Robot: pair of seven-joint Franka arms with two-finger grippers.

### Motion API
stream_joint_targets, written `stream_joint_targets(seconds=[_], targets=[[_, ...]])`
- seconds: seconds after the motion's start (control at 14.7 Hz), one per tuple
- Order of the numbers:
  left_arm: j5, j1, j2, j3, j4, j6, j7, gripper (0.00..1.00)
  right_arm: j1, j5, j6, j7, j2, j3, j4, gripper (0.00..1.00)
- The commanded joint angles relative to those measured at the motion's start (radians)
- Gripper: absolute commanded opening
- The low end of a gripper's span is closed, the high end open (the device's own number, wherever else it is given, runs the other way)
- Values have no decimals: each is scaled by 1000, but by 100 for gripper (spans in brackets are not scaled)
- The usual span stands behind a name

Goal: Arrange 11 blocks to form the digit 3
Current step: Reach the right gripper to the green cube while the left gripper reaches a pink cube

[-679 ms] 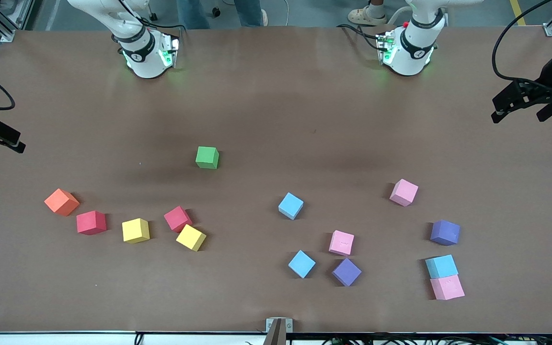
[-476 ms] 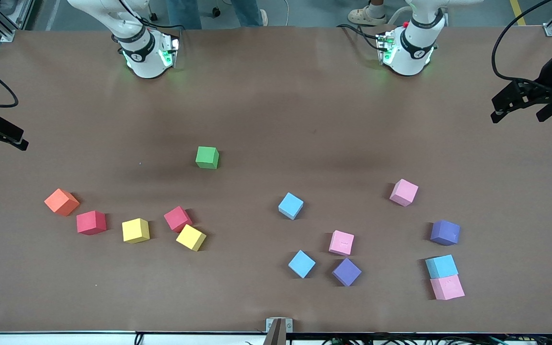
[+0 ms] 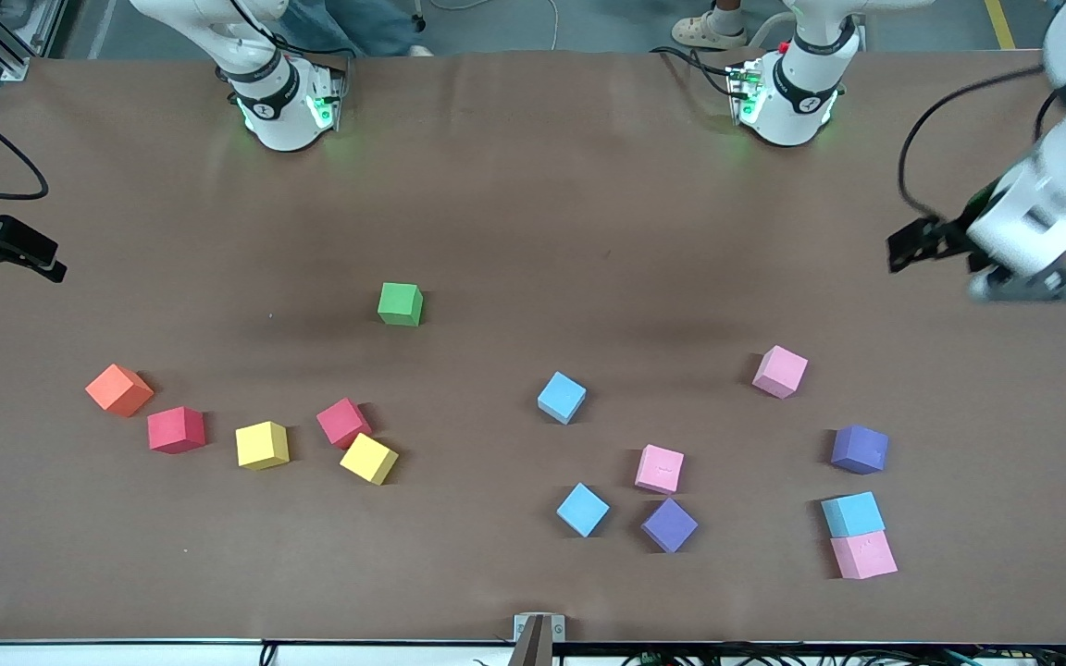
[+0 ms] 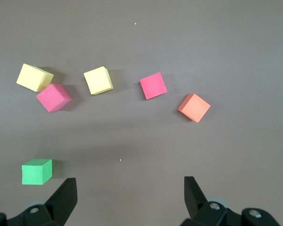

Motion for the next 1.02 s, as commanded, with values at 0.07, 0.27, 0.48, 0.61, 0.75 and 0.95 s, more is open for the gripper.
stream_joint_targets(seconds=[0.07,0.27,0.48,0.61,0.75,0.95], targets=[[29,-27,212,-67,26,170,32,100,62,11,24,10,-23,-4,-112,100],[113,-70,310,-77,10,308,44,100,148,11,108,40,13,-4,-201,100],[173,-71,372,-77,-88,519,66,100,243,11,148,171,76,-4,-215,100],[222,-65,386,-75,-148,586,72,100,306,11,148,252,108,-3,-223,100],[245,-61,384,-77,-187,623,72,100,390,12,206,315,133,-3,-276,100],[248,-64,398,-75,-227,669,74,100,518,12,407,482,157,-3,-413,100]])
